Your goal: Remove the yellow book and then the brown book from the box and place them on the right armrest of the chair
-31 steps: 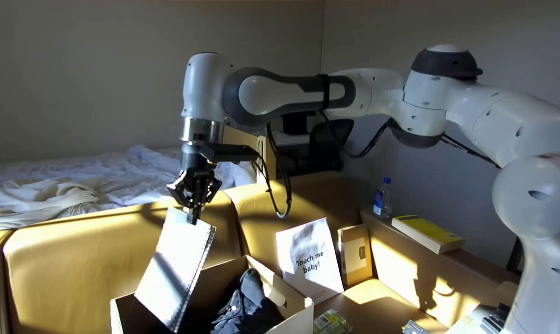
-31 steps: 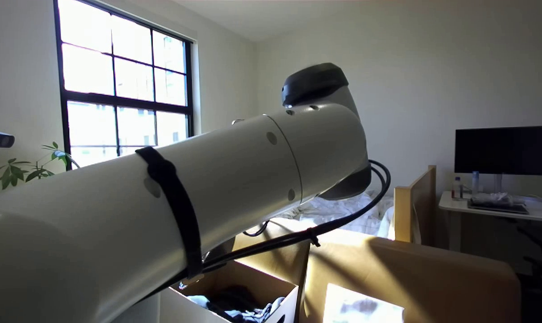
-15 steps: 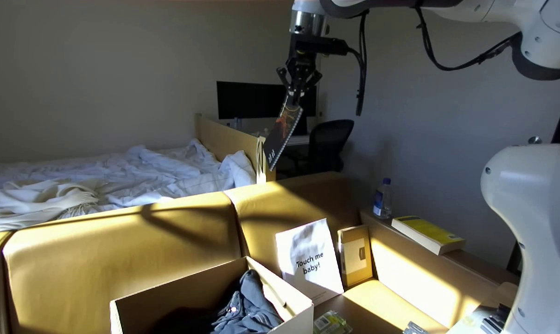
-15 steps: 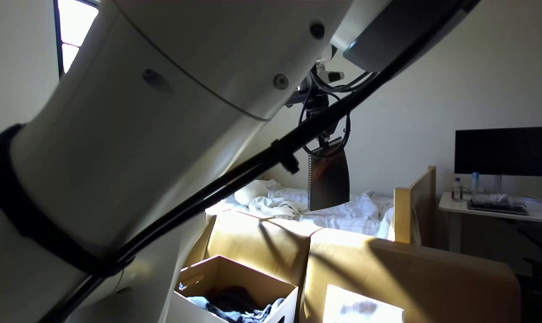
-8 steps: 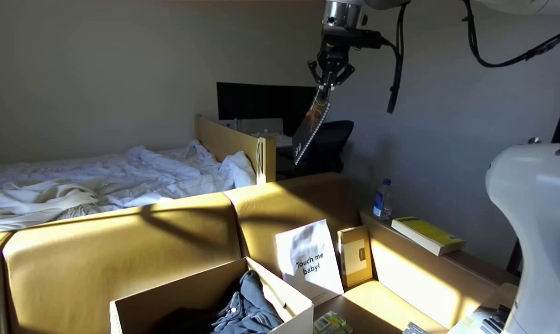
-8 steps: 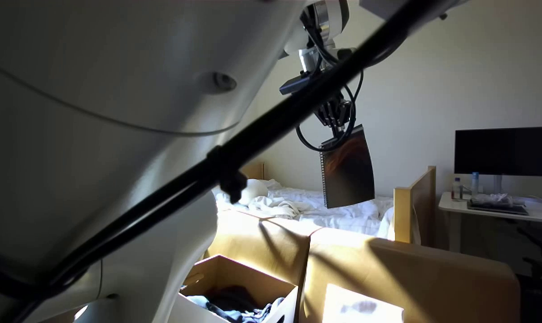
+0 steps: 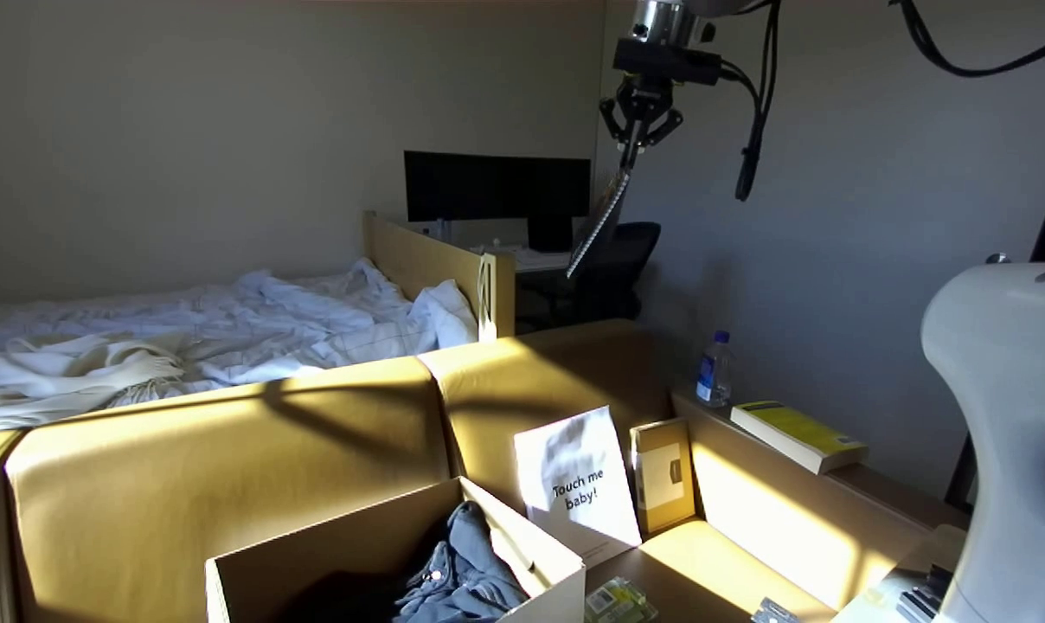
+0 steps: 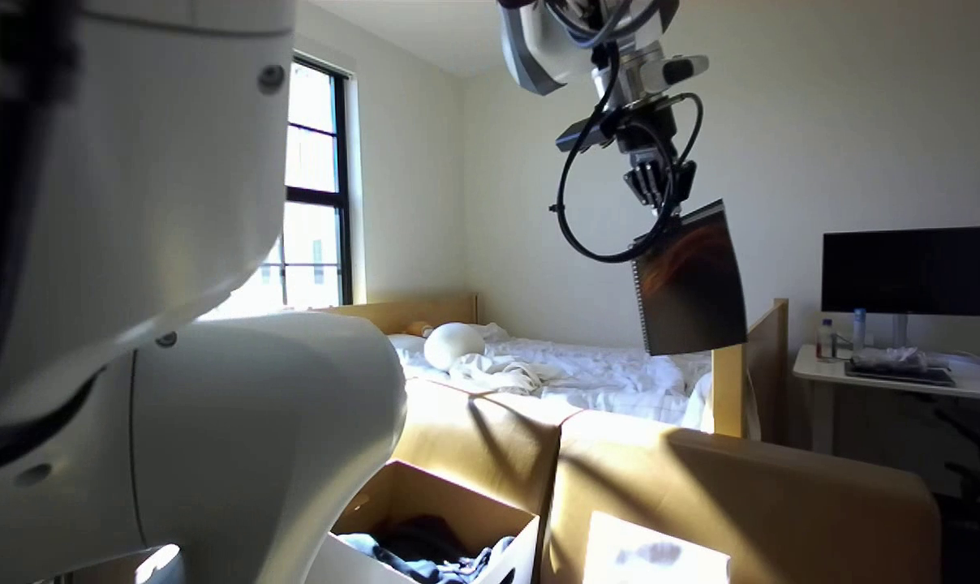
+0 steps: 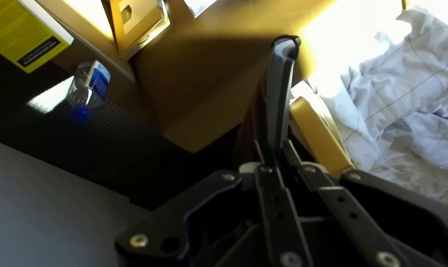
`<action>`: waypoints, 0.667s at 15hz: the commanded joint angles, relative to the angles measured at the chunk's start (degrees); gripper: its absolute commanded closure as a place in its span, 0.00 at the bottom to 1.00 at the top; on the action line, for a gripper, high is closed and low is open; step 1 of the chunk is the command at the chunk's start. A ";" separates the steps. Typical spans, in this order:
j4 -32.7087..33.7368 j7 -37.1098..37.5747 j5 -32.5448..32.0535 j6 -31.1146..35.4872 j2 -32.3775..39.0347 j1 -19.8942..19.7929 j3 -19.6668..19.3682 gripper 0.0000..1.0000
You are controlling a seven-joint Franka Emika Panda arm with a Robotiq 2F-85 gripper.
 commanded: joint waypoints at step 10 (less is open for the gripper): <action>-9.64 15.89 3.34 23.22 18.48 -53.70 17.96 0.97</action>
